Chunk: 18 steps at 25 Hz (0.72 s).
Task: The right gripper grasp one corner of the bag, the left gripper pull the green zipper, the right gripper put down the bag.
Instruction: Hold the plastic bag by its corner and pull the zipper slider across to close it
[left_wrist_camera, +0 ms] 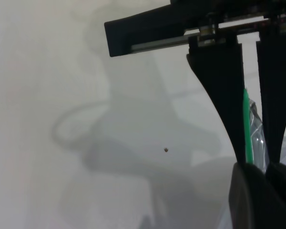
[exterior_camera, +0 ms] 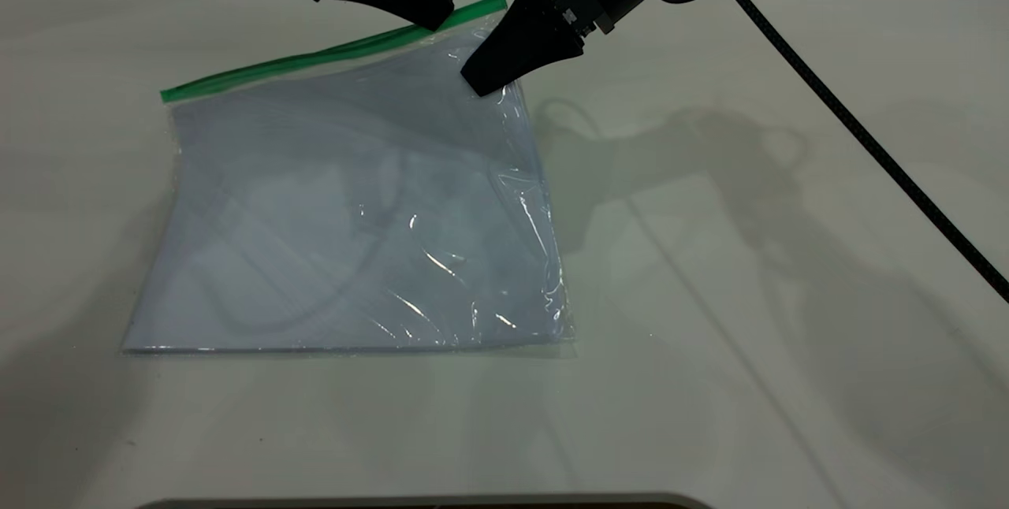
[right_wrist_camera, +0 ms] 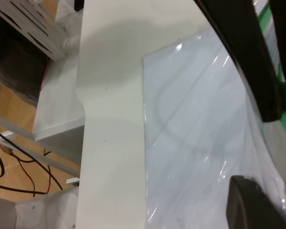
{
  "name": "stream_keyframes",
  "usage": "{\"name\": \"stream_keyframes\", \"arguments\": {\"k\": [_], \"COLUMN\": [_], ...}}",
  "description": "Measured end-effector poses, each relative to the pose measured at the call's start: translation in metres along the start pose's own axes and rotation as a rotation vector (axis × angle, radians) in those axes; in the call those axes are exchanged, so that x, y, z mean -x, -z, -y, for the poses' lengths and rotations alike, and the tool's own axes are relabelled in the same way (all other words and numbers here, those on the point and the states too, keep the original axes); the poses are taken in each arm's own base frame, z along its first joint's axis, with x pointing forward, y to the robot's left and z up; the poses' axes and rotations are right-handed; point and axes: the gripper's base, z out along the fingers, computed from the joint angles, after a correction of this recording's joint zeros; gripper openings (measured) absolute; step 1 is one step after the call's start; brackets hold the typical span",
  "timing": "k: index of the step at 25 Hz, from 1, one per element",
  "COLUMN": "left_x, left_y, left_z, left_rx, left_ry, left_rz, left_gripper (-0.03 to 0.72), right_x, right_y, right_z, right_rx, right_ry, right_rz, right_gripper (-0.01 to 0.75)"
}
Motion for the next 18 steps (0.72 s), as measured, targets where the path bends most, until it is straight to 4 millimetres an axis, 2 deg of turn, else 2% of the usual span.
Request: {"name": "stream_keyframes", "arguments": {"k": [8,18], "left_x": [-0.001,-0.005], "left_y": [0.000,0.000], "left_z": [0.000,-0.004], "left_rx": [0.000,0.033], "left_ry": [-0.010,-0.039], "left_rz": [-0.014,-0.088], "left_gripper": [0.049,0.049], "right_x": [0.000,-0.011], "right_y": [0.002,0.026], "right_z": [0.001,0.013], "right_rx": [-0.002,-0.022], "right_ry": [-0.025,-0.082], "right_rz": [0.002,0.028], "right_gripper": [0.033,0.033]}}
